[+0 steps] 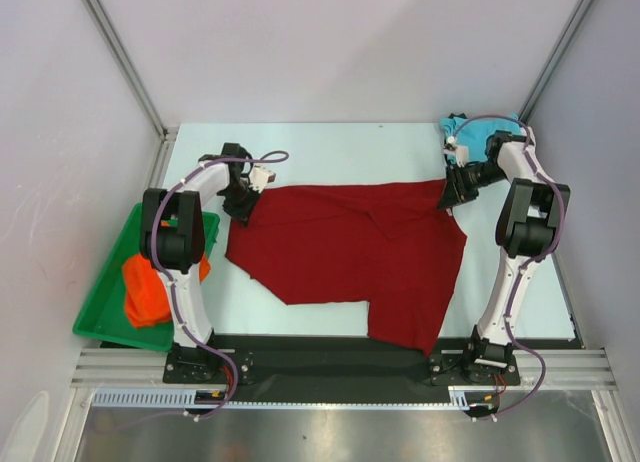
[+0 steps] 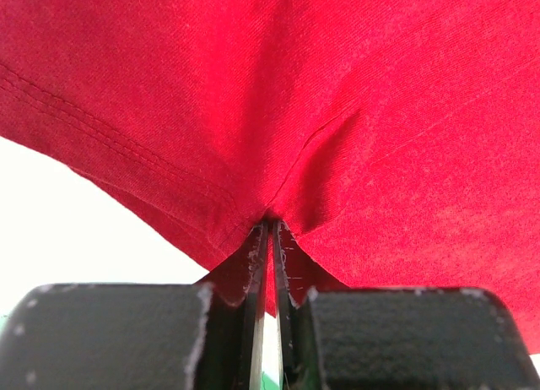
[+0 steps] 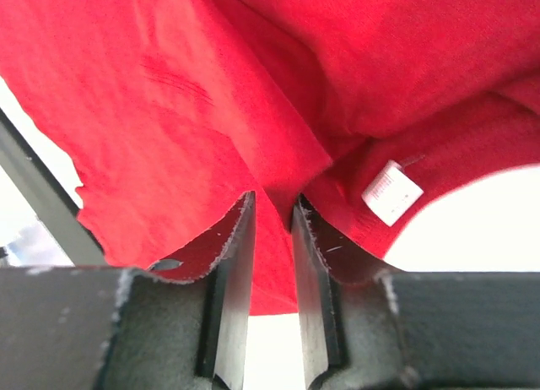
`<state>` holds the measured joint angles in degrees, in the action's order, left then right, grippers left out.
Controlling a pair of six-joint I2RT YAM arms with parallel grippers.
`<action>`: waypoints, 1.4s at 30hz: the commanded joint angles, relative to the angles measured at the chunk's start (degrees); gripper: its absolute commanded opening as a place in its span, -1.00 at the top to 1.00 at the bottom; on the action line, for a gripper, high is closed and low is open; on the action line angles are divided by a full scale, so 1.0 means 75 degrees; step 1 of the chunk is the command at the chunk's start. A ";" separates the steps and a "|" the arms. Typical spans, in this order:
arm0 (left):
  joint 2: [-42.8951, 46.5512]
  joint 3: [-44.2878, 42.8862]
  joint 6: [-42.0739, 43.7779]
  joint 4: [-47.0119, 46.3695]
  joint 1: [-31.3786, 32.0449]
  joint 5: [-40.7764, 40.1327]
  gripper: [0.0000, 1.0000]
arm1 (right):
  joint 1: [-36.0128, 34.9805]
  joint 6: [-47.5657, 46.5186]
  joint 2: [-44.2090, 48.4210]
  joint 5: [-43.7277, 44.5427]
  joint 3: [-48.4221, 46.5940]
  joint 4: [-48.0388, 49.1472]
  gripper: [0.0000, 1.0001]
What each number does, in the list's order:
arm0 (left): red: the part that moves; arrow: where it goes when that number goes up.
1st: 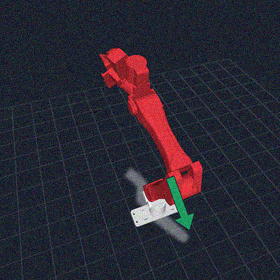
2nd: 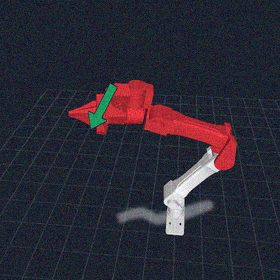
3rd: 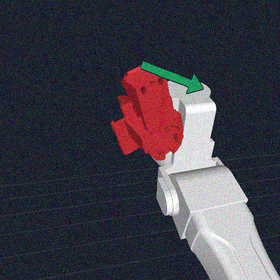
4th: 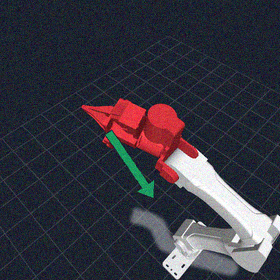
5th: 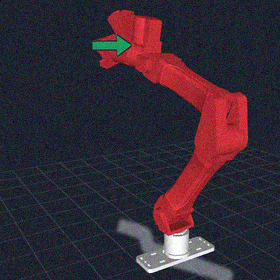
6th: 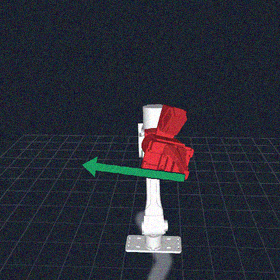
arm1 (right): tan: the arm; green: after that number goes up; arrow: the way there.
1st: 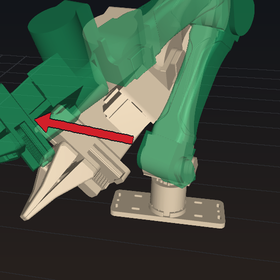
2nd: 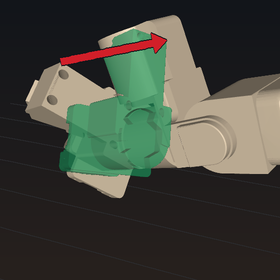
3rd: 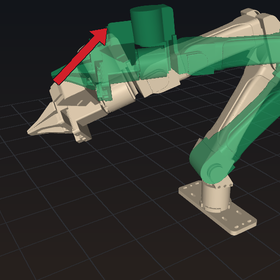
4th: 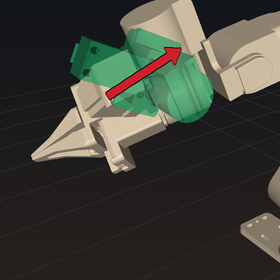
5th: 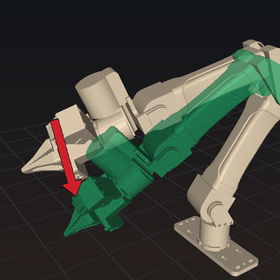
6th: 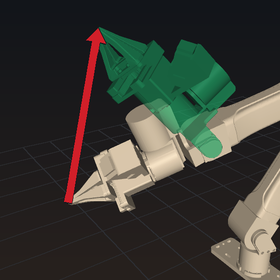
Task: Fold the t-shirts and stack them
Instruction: Fold the tshirt
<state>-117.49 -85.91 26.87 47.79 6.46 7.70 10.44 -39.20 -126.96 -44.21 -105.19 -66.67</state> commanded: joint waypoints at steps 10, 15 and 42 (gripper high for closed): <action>0.0373 0.0146 -0.0114 -0.0079 -0.0017 0.0121 0.80 | 0.0355 -0.0527 0.2664 0.1312 0.2385 0.2185 0.36; 0.0349 0.0240 -0.0126 -0.0138 -0.0017 0.0133 0.81 | -0.0020 -0.0668 0.2479 0.1148 0.2494 0.1988 0.36; 0.0337 0.0369 -0.0138 -0.0243 -0.0088 0.0121 0.81 | -0.3337 -0.0738 0.1904 0.2050 0.3044 0.3054 0.23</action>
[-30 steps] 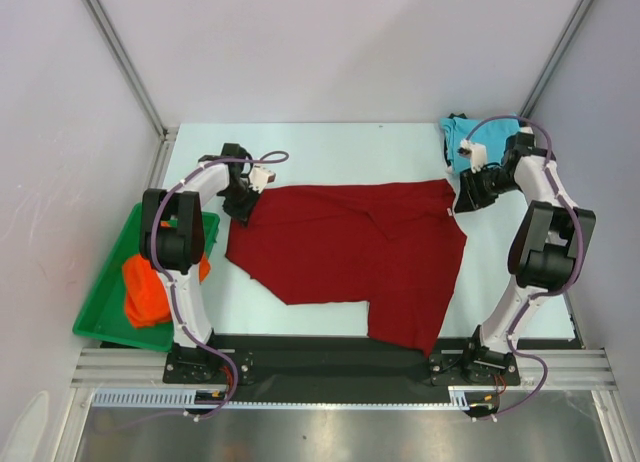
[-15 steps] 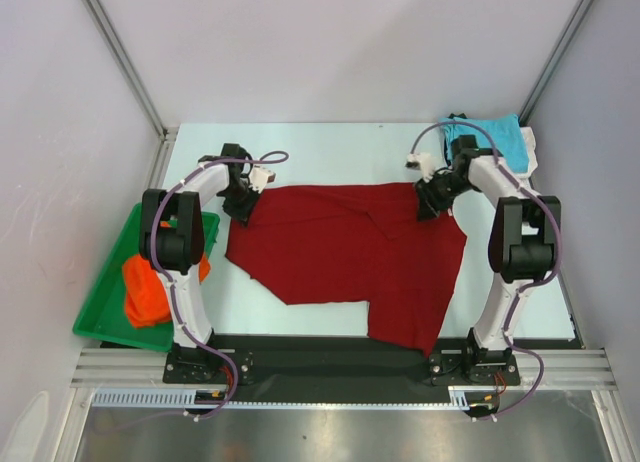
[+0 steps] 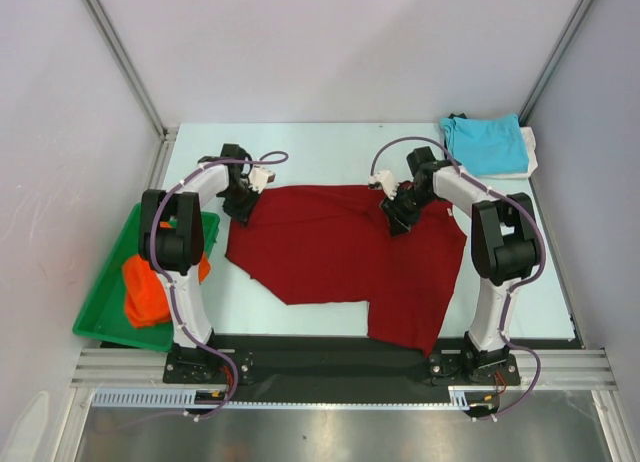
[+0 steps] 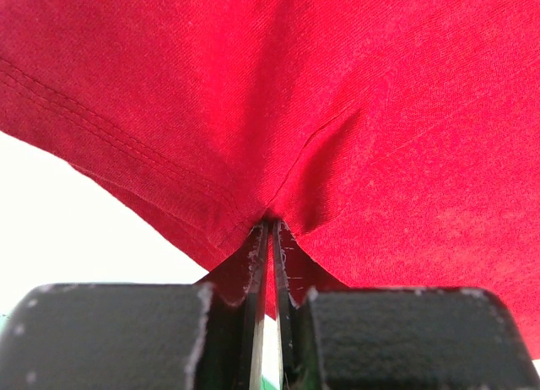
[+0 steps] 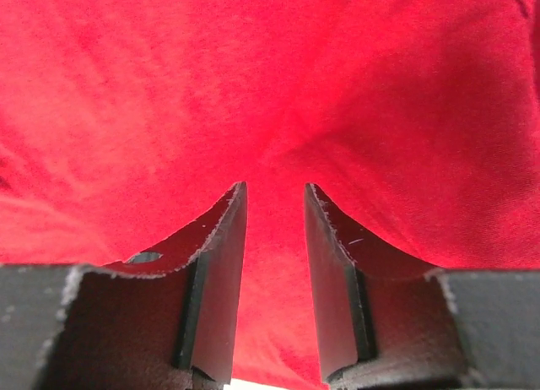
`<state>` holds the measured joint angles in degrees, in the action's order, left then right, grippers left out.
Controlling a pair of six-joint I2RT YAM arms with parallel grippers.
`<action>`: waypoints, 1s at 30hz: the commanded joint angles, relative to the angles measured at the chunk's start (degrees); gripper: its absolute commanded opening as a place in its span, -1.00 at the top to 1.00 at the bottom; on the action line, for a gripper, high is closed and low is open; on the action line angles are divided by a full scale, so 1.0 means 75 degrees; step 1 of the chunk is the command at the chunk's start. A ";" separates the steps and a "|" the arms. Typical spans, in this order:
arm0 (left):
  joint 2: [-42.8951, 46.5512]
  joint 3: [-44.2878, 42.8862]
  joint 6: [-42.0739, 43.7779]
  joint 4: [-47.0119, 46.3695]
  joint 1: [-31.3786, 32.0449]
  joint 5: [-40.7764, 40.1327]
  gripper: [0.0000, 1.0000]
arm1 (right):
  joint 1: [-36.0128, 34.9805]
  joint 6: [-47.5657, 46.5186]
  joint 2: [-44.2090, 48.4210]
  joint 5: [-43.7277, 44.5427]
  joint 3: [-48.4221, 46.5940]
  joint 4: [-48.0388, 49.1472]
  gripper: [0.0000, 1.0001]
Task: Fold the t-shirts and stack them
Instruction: Fold the tshirt
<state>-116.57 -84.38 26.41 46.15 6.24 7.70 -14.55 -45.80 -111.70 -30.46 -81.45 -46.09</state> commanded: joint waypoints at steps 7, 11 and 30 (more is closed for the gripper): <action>0.0157 0.0118 -0.0077 -0.0013 -0.0082 0.0121 0.81 | -0.0123 0.0165 -0.0435 0.0194 -0.0284 0.0262 0.14; 0.0168 0.0118 -0.0088 -0.0013 -0.0082 0.0098 0.81 | -0.0240 0.0119 -0.0552 0.0217 -0.0331 0.0274 0.14; 0.0238 0.0188 -0.0100 -0.0060 -0.0082 0.0109 0.81 | -0.0381 0.0400 -0.0447 0.0686 -0.0145 0.0520 0.70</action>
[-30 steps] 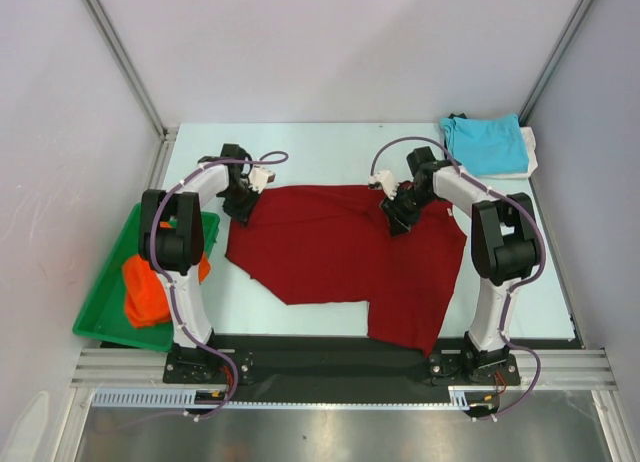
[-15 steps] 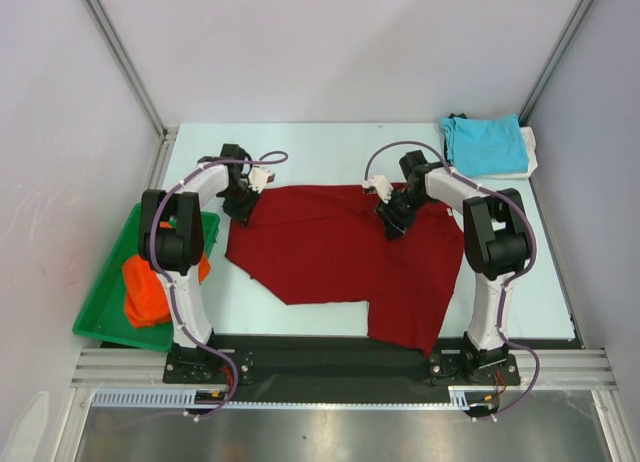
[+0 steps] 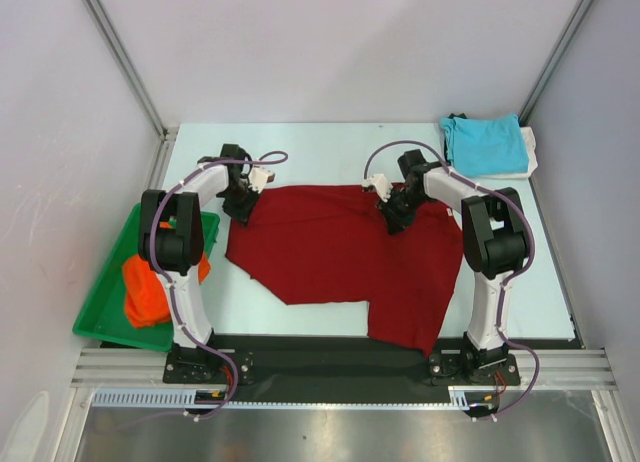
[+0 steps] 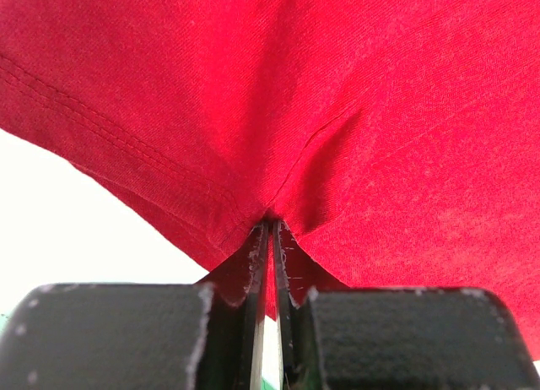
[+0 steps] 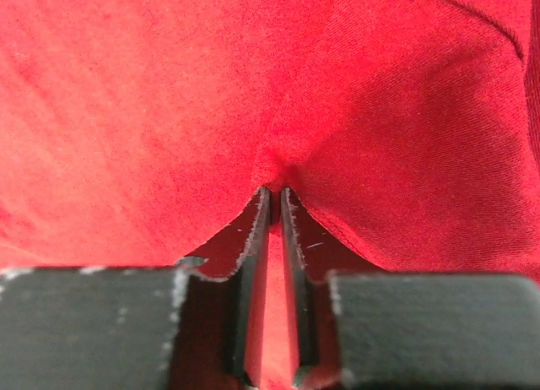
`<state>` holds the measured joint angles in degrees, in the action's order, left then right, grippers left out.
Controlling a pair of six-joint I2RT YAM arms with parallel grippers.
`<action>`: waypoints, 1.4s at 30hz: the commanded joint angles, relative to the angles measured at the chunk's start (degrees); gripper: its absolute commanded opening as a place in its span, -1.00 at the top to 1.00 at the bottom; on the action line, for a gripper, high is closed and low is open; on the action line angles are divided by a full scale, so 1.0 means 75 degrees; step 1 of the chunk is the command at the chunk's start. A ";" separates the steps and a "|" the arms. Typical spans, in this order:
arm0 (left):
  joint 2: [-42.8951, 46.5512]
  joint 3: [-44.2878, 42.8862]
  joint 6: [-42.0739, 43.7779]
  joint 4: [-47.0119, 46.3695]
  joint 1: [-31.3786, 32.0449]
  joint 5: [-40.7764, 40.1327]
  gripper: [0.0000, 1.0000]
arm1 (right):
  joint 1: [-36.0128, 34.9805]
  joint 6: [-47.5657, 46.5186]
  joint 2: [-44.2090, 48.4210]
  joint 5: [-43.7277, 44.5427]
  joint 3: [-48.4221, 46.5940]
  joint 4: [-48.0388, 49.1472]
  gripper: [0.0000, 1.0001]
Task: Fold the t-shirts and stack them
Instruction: Fold the tshirt
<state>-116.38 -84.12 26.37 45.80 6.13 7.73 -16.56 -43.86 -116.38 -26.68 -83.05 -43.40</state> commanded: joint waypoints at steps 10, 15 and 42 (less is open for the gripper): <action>0.0259 0.0106 -0.0071 -0.0142 -0.0173 0.0224 0.81 | -0.0335 0.0082 0.1102 0.0662 0.0220 -0.0330 0.82; 0.0353 0.0258 -0.0036 -0.0247 -0.0208 0.0270 0.81 | -0.0721 -0.0058 0.1419 0.0861 0.0619 -0.0413 0.81; 0.0517 0.0259 0.0082 0.0057 -0.0313 0.0095 0.81 | 0.2508 0.0528 0.1385 -0.1397 -0.0423 -0.1184 0.13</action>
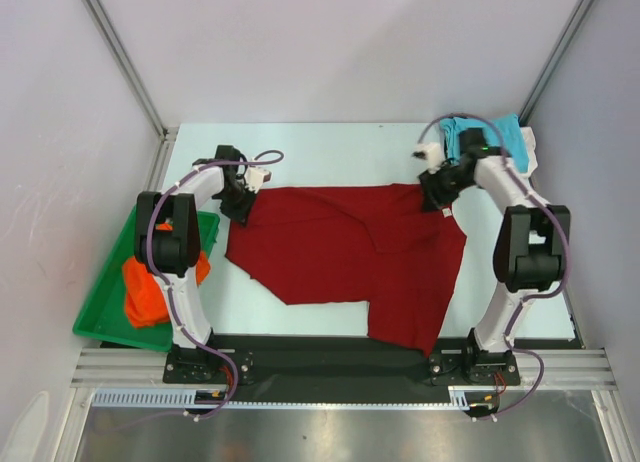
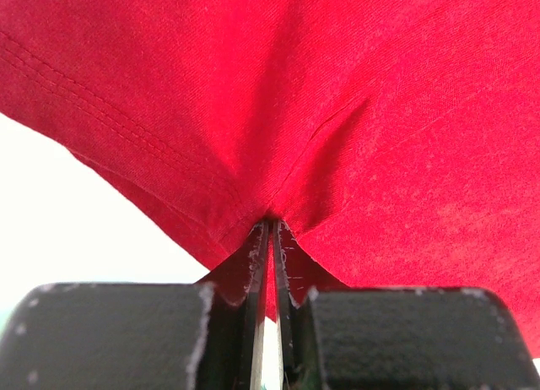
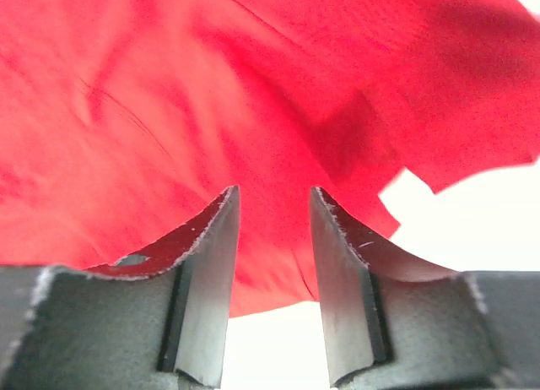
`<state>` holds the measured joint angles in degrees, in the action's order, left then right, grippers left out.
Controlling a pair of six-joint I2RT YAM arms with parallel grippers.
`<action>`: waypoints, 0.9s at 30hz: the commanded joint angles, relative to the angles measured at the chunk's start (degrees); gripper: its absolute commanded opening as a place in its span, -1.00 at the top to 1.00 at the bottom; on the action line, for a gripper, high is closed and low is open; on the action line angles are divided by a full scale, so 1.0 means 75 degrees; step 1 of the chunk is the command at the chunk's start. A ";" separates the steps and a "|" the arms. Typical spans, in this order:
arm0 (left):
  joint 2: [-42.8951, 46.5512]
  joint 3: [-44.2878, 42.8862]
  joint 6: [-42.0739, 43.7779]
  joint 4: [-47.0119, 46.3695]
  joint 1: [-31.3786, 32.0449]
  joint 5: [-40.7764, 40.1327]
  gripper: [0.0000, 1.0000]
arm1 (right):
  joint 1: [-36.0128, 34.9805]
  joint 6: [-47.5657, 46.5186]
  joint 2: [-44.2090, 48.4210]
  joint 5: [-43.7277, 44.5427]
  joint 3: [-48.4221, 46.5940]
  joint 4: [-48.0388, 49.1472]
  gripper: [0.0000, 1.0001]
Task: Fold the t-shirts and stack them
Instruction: Fold the tshirt
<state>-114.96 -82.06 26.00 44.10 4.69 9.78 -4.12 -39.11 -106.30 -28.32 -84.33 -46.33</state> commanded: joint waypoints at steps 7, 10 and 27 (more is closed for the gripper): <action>0.0129 -0.0273 0.0107 0.0600 -0.0110 -0.0260 0.81 | 0.2271 -0.0433 -0.1386 -0.3509 -0.0836 -0.2246 0.13; 0.0105 -0.0297 0.0166 0.0659 -0.0121 -0.0390 0.81 | 0.2598 -0.0480 -0.1775 -0.4121 -0.1094 -0.2472 0.15; 0.0327 0.0277 0.0330 0.0624 -0.0086 -0.0824 0.82 | 0.2788 -0.1511 -0.2924 -0.5002 -0.1318 -0.3256 0.12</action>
<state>-114.41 -81.32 27.07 47.18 4.43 5.89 16.73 -46.13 -127.20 -62.04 -93.23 -66.50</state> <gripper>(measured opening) 0.092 0.437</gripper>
